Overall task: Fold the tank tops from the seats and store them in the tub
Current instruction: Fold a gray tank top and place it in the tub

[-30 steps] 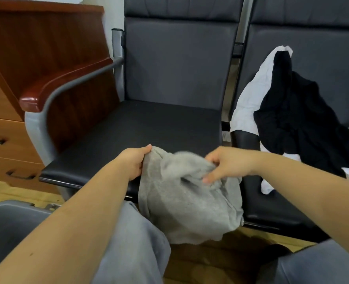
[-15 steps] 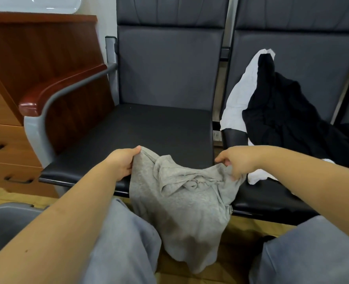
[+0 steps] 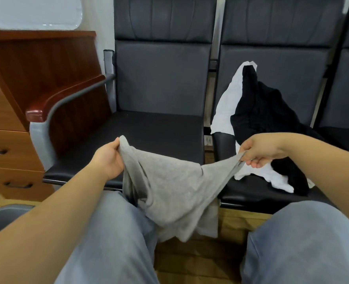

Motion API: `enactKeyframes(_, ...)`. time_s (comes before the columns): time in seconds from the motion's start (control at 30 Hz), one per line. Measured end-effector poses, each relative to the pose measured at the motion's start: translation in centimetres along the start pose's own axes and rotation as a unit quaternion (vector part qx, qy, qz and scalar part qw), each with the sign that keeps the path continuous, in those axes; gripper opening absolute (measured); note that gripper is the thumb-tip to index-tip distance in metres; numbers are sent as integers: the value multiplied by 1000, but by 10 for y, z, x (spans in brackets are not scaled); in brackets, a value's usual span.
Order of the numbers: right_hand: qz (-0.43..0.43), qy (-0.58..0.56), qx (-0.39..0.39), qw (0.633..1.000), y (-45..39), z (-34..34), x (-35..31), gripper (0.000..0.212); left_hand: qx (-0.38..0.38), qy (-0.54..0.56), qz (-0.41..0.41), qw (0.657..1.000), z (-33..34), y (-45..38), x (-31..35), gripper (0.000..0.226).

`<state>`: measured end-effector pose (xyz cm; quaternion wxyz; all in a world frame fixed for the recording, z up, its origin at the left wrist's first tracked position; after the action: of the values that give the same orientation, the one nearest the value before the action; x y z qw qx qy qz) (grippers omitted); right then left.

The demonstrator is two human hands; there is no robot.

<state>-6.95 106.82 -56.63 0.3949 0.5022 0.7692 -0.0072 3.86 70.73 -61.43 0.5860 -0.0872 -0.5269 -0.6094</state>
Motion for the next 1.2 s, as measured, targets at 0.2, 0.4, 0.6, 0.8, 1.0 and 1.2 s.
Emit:
enactKeyframes(0.2, -48, -44, 27, 997, 28, -29, -24, 9, 43, -89, 113, 989, 3, 33, 46, 41)
enactKeyframes(0.4, -128, -124, 97, 979, 51, -56, -53, 13, 158, -289, 220, 918, -3, 61, 105, 42)
enactKeyframes(0.6, -209, -241, 167, 933, 80, -79, -73, 28, 105, -219, 195, 950, 5, 84, 114, 42)
enactKeyframes(0.8, -258, -363, 279, 851, 100, -107, -78, 19, 74, -87, 197, 974, 2, 103, 121, 36)
enactKeyframes(1.0, -325, -419, 271, 804, 109, -117, -81, 71, 29, -49, 172, 984, -5, 109, 132, 16)
enactKeyframes(1.2, -422, -544, 149, 710, 123, -120, -119, 30, -252, 114, 198, 940, 10, 136, 163, 88)
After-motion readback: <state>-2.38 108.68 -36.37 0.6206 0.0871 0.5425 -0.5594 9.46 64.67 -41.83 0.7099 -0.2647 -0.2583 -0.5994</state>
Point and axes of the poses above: each hand's wrist, its own y-axis away from the middle knuckle, its own z-axis out of the palm, x = y × z, the point moved 8 cm from there along -y, towards the middle knuckle, and after that the axes turned 12 degrees about -z, right-handed, at the moved point
